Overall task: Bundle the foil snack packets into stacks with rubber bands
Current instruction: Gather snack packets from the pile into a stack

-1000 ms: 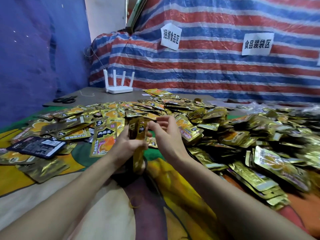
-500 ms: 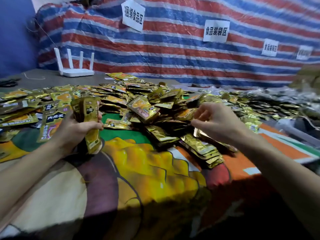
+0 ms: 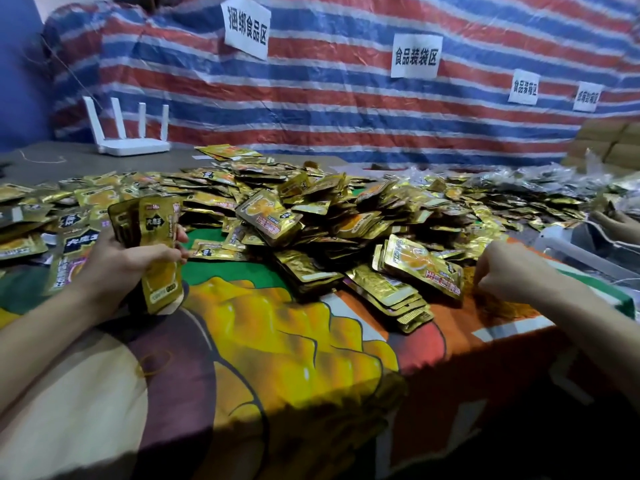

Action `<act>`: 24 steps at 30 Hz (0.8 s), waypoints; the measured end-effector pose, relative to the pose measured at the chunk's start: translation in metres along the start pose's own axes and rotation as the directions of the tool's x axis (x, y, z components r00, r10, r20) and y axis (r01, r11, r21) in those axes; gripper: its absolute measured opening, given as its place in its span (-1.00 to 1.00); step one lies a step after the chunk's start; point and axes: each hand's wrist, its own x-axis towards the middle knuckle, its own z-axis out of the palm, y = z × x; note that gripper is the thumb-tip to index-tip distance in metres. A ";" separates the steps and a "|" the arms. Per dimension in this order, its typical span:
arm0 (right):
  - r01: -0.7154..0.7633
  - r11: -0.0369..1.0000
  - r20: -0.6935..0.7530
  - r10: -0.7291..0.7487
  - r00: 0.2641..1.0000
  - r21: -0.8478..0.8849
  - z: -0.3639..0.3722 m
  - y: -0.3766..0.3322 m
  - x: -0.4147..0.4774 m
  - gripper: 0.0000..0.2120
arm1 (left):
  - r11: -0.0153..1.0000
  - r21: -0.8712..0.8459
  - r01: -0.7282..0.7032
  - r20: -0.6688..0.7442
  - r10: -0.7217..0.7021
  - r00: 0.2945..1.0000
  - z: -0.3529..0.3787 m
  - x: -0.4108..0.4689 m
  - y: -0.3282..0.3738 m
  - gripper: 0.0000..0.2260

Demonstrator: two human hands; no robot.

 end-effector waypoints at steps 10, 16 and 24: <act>-0.105 0.978 -0.097 0.124 0.988 0.183 -0.043 -0.010 -0.001 -0.88 | 1.000 -0.010 0.028 -0.021 -0.028 0.999 0.004 -0.004 0.008 -0.72; -0.110 0.960 -0.123 0.145 0.982 0.257 -0.064 -0.034 0.002 -0.92 | 0.999 -0.017 0.032 -0.012 -0.033 0.999 0.003 -0.003 0.008 -0.75; 0.426 0.802 -0.506 -0.184 0.843 0.418 -0.079 -0.136 -0.001 -0.90 | 0.995 -0.090 0.050 -0.047 -0.054 0.997 0.005 -0.001 0.008 -0.69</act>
